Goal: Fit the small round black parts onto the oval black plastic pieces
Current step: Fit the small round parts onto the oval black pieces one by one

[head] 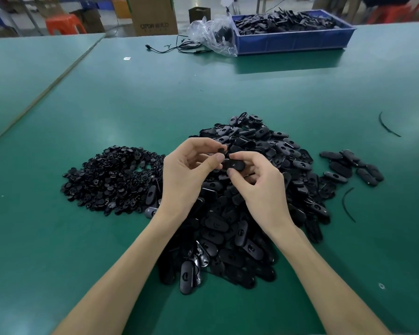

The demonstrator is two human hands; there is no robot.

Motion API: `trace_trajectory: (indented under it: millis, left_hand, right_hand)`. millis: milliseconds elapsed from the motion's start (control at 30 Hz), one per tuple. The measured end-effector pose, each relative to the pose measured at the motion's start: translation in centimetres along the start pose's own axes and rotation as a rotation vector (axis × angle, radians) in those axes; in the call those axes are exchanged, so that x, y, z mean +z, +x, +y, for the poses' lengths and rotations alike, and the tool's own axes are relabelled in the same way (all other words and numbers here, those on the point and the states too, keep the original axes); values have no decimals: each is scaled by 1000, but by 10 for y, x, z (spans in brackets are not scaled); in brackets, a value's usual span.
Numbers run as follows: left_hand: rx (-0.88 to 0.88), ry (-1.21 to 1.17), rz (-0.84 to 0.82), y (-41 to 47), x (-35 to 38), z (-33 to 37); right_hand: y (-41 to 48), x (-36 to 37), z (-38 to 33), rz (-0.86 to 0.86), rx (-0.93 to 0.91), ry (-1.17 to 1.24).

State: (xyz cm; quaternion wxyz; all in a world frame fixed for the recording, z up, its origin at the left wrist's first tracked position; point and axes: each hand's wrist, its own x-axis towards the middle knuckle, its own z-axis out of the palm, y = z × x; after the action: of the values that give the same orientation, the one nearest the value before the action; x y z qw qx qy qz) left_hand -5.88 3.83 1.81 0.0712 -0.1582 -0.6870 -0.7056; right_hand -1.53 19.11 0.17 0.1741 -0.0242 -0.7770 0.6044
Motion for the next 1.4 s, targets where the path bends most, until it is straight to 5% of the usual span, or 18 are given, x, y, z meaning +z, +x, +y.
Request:
trace_trajectory:
  millis: [367,967,1400]
  left_hand:
    - [42,204,17,-6,1,2]
    - [165,362,49,-10,4,-2]
    - [302,581,41,-12,7,-7]
  right_hand:
    - [0,0,4,8,-7,28]
    - [4,-4,2,61,194,514]
    - [2,-1,-2,-44,131,434]
